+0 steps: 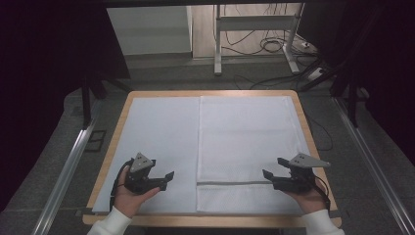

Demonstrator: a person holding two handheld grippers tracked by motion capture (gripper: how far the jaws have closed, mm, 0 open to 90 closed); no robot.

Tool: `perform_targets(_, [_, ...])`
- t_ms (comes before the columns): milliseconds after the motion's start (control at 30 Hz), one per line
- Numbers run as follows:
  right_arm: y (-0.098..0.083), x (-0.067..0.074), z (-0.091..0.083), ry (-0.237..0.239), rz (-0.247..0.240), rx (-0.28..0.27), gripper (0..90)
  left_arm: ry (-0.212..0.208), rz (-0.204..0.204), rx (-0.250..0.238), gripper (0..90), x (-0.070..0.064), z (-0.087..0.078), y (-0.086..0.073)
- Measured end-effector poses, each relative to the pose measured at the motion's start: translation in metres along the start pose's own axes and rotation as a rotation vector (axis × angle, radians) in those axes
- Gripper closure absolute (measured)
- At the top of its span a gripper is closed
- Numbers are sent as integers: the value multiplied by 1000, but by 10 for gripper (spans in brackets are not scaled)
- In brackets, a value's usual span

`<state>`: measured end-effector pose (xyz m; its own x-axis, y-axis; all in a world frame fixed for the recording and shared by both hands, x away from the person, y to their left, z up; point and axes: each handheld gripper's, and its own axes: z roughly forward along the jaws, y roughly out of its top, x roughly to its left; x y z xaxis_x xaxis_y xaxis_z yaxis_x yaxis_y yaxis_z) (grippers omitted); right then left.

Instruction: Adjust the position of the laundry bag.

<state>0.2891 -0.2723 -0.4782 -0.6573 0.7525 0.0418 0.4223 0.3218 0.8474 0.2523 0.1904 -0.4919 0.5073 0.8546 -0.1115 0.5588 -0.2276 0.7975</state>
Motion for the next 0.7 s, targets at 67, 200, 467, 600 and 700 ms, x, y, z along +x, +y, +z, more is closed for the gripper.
perform_targets(67, [-1, 1, 3, 11, -2, 8, 248, -2, 11, -21, 175, -1, 2, -1])
perform_targets(200, [-2, 5, 5, -18, 11, 13, 253, -18, -6, -38, 170, -4, 3, -1])
perform_targets(467, [6, 8, 8, 24, 42, -24, 273, 2, -54, 9, 195, -2, -15, -4])
perform_targets(600, [6, 10, 11, 24, 21, -7, 276, -6, -72, 27, 198, 2, -13, -3])
perform_targets(700, [6, 9, 12, 20, 15, 0, 277, -9, -81, 35, 200, 2, -11, -3])
